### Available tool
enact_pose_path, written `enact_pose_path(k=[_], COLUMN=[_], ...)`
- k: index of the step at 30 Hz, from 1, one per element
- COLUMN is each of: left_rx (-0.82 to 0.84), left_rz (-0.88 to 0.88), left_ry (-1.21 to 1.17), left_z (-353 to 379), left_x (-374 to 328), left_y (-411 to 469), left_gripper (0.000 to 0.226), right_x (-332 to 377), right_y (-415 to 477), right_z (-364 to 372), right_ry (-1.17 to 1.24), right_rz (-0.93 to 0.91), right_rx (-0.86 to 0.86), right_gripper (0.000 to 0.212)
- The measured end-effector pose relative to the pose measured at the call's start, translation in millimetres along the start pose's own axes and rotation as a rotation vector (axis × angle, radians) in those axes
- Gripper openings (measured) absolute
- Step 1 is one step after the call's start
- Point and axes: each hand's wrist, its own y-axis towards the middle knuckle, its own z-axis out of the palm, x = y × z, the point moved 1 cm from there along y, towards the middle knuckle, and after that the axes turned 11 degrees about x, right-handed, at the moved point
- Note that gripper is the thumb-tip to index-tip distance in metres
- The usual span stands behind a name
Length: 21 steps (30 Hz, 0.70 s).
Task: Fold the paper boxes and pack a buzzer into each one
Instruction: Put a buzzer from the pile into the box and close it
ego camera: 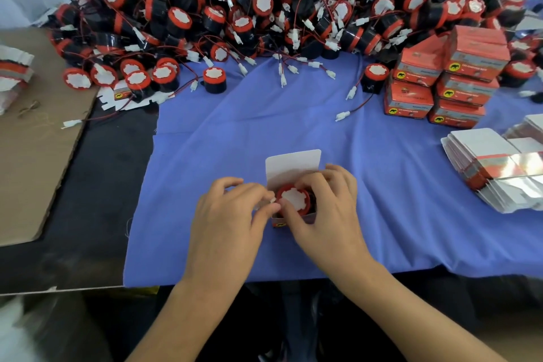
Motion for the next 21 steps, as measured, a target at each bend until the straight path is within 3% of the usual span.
enact_pose_path(k=[5,12,17,21], left_rx=[0.006,0.057,0.047,0.052], left_rz=[0.026,-0.049,-0.116,-0.086], left_ry=[0.079,0.053,0.036,0.107], left_z=[-0.2,4.2,5.5,3.9], left_x=[-9.5,-17.6,-17.0,-20.6], left_y=[1.0,5.9,10.8,8.6], left_gripper=[0.005,0.010,0.023,0.020], right_x=[-4.2,-9.9,-9.3,-10.9], right_y=[-2.9,-4.0,-4.8,-5.1], right_z=[3.1,6.8,6.5,3.9], right_ry=[0.111,0.279,0.316,0.318], right_rz=[0.042,0.045,0.083,0.089], right_rx=[-0.064,-0.158,-0.167,-0.172], right_gripper=[0.019,0.027,0.020,0.015])
